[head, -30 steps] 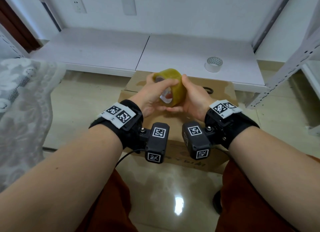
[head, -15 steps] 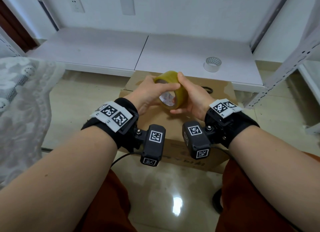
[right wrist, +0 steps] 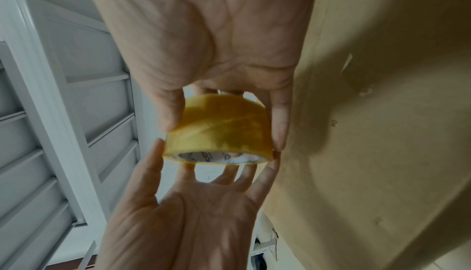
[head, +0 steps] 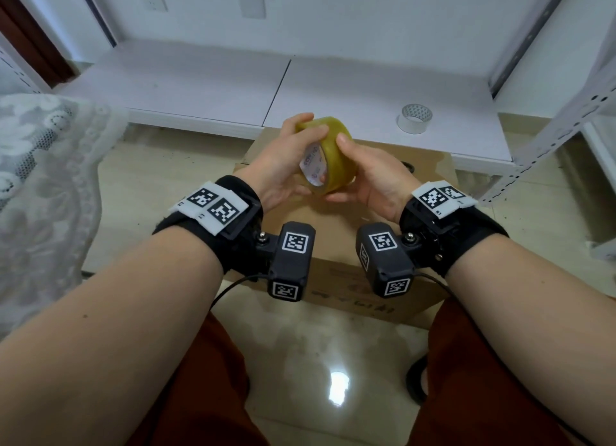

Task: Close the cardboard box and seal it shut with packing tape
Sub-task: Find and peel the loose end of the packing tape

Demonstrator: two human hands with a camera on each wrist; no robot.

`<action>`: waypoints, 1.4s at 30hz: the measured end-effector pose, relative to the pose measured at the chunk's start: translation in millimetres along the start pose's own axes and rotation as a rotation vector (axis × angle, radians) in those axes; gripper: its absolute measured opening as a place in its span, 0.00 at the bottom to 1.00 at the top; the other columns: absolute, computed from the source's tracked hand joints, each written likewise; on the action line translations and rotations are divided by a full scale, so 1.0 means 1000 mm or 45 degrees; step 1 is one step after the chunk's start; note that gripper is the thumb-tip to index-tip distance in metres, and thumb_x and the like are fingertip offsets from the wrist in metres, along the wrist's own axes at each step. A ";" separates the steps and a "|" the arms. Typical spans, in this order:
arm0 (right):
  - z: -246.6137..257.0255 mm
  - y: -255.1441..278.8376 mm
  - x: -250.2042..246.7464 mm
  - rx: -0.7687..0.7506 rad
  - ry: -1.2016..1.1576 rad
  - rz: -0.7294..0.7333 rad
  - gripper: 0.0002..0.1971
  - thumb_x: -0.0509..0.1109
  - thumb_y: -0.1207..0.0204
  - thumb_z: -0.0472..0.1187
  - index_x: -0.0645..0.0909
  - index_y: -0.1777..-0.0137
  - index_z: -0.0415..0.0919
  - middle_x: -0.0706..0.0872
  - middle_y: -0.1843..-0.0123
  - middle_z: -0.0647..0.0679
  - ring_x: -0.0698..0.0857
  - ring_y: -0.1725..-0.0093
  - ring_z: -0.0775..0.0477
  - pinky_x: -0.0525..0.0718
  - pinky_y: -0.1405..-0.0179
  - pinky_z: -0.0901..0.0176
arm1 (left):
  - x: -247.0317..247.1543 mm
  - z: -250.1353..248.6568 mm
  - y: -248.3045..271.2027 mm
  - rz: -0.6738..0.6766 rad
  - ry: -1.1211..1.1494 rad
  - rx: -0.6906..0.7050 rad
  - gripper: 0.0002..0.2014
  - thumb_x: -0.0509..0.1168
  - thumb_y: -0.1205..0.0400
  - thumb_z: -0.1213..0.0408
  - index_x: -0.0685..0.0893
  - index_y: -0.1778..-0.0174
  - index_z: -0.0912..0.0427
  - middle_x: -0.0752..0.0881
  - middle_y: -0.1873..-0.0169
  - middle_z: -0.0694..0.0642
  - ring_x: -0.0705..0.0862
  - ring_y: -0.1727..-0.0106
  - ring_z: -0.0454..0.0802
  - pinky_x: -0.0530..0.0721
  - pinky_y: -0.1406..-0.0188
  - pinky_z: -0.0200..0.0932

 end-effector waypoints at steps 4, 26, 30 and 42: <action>0.002 -0.002 -0.004 -0.026 0.044 -0.065 0.27 0.60 0.21 0.64 0.81 0.35 0.43 0.88 0.41 0.42 0.88 0.45 0.40 0.85 0.67 0.55 | 0.007 -0.005 0.001 0.033 -0.035 0.075 0.24 0.65 0.18 0.61 0.68 0.26 0.43 0.75 0.37 0.55 0.80 0.38 0.59 0.89 0.53 0.57; -0.001 0.001 0.009 -0.080 0.114 0.044 0.21 0.60 0.17 0.55 0.80 0.35 0.40 0.87 0.41 0.38 0.88 0.44 0.38 0.88 0.47 0.47 | -0.006 0.003 0.000 -0.054 0.093 -0.033 0.24 0.64 0.16 0.50 0.68 0.24 0.33 0.80 0.45 0.44 0.83 0.51 0.52 0.83 0.45 0.55; -0.001 0.000 0.010 -0.080 0.119 0.041 0.25 0.58 0.18 0.59 0.79 0.33 0.41 0.87 0.39 0.38 0.89 0.45 0.38 0.88 0.51 0.48 | -0.004 -0.001 0.002 0.035 0.069 -0.003 0.31 0.70 0.20 0.60 0.68 0.24 0.34 0.77 0.33 0.50 0.83 0.56 0.51 0.84 0.44 0.56; -0.003 -0.001 0.008 -0.006 0.015 0.034 0.28 0.56 0.17 0.60 0.76 0.31 0.37 0.88 0.42 0.36 0.91 0.54 0.37 0.91 0.56 0.50 | -0.010 0.009 -0.002 -0.011 -0.023 -0.044 0.40 0.79 0.30 0.60 0.68 0.24 0.41 0.79 0.36 0.50 0.84 0.40 0.57 0.89 0.54 0.58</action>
Point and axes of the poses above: each hand's wrist, its own y-axis away from the middle knuckle, its own x-axis out of the palm, z = x × y, the point moved 10 cm from there along -y, towards the middle knuckle
